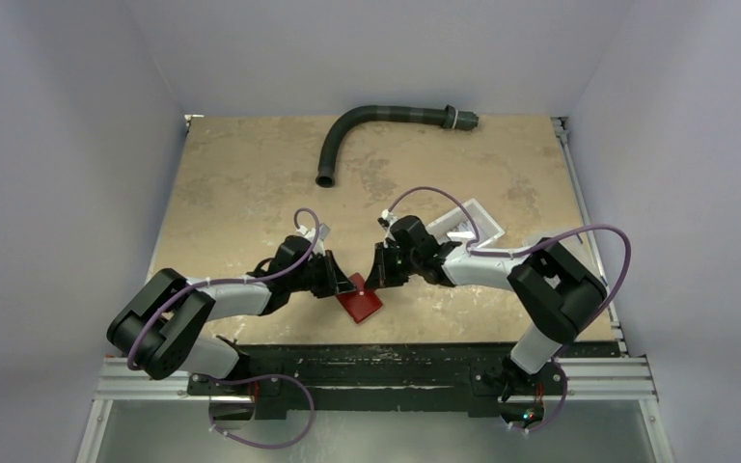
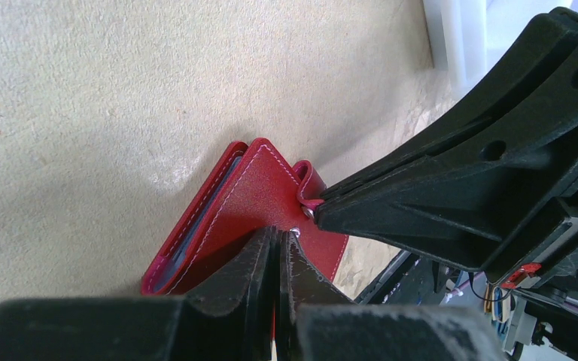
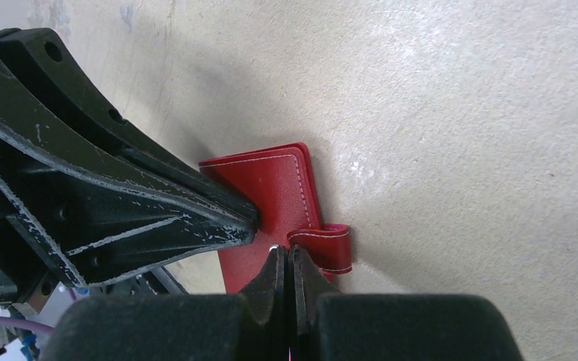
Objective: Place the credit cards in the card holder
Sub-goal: Close the card holder at the center of the board.
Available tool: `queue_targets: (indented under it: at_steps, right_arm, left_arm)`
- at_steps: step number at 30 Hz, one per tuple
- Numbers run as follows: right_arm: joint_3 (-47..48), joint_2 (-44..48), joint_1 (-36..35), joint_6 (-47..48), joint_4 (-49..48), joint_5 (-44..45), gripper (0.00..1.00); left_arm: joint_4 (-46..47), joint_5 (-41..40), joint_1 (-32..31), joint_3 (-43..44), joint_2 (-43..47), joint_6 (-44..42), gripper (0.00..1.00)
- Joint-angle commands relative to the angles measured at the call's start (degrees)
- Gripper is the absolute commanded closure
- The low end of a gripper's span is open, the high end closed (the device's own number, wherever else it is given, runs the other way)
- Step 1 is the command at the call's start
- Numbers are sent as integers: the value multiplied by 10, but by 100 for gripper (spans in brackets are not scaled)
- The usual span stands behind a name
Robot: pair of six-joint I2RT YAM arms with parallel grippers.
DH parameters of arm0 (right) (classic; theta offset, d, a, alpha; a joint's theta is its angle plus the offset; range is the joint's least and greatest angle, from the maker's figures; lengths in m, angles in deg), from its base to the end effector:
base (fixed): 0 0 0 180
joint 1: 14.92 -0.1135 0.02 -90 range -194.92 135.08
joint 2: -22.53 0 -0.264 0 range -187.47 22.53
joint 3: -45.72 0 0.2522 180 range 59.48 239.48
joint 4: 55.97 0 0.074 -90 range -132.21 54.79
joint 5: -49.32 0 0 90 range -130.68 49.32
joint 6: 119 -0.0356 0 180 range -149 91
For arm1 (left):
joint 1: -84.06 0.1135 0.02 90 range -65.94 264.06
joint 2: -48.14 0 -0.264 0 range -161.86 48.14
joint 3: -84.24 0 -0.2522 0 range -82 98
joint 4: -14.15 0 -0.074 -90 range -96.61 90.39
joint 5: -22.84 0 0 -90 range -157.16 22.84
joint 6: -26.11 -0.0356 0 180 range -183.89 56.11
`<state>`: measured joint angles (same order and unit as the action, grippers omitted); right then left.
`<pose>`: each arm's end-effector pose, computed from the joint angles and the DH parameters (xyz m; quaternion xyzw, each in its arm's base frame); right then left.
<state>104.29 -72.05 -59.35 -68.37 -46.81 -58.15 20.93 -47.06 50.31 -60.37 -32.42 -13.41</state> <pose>0.2219 0.2325 0.1518 -0.0982 0.9103 0.3562 0.1868 0.1917 -0.1428 0.1283 -0.0538 0.8881 -0.4040 0.2126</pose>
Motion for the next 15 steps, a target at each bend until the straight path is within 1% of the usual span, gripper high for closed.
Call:
queue_targets:
  at_steps: [1, 9, 15]
  right_arm:
    - [24, -26, -18, 32, 14, 8, 100]
    - [11, -23, -22, 35, 4, -16, 100]
    - [-6, -7, -22, 55, -1, -51, 100]
  left_arm:
    - [-14, -10, 3, -10, -2, 0, 100]
    - [-14, -11, 4, -12, -3, 0, 100]
    - [-14, -11, 3, -12, -3, -1, 100]
